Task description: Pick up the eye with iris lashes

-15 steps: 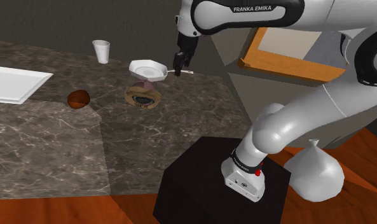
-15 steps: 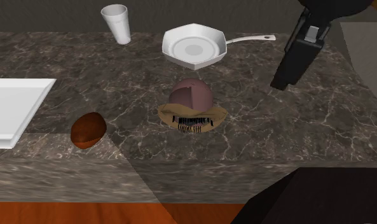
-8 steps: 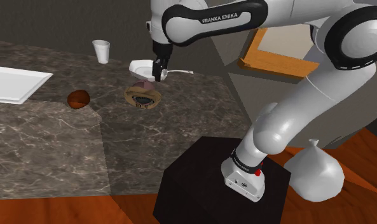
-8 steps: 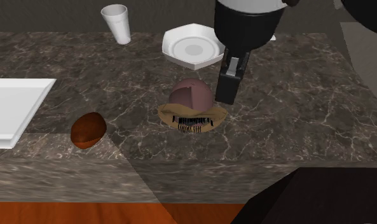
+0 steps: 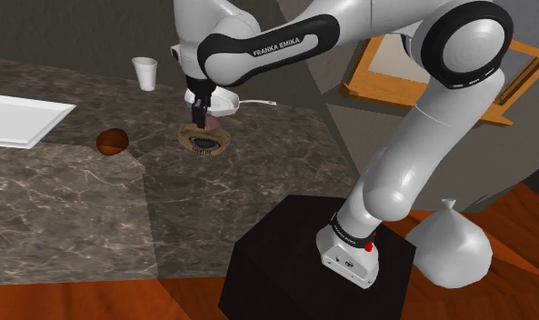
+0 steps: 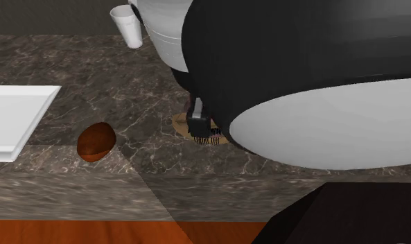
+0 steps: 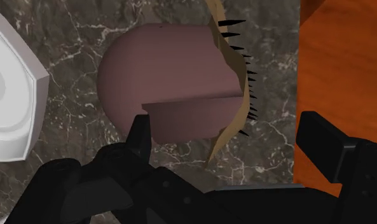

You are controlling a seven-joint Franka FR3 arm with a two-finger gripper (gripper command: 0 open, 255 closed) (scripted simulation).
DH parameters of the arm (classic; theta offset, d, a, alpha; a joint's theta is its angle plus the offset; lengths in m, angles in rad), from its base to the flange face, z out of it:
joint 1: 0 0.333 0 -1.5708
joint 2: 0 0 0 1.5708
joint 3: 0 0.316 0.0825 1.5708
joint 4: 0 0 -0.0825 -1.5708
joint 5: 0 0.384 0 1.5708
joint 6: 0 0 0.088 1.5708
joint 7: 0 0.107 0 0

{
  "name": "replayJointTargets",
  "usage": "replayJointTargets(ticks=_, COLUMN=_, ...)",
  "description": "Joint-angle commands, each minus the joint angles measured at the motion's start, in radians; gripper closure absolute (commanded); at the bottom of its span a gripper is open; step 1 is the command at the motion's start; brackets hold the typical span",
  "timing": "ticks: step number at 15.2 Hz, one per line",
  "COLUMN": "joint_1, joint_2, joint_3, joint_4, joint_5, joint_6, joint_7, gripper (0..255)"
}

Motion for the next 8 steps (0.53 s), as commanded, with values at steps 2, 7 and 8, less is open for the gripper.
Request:
replayJointTargets(ticks=2, joint_1=0.002, joint_2=0.022, joint_3=0.003, joint_4=-0.018, joint_5=-0.015, joint_6=0.036, joint_7=0.016, gripper=0)
replayJointTargets(ticks=7, joint_1=0.002, joint_2=0.042, joint_3=0.001, joint_4=-0.043, joint_5=-0.029, joint_6=0.079, joint_7=0.034, gripper=0)
replayJointTargets(ticks=8, joint_1=0.002, joint_2=0.042, joint_3=0.001, joint_4=-0.045, joint_5=-0.029, joint_6=0.08, joint_7=0.034, gripper=255)
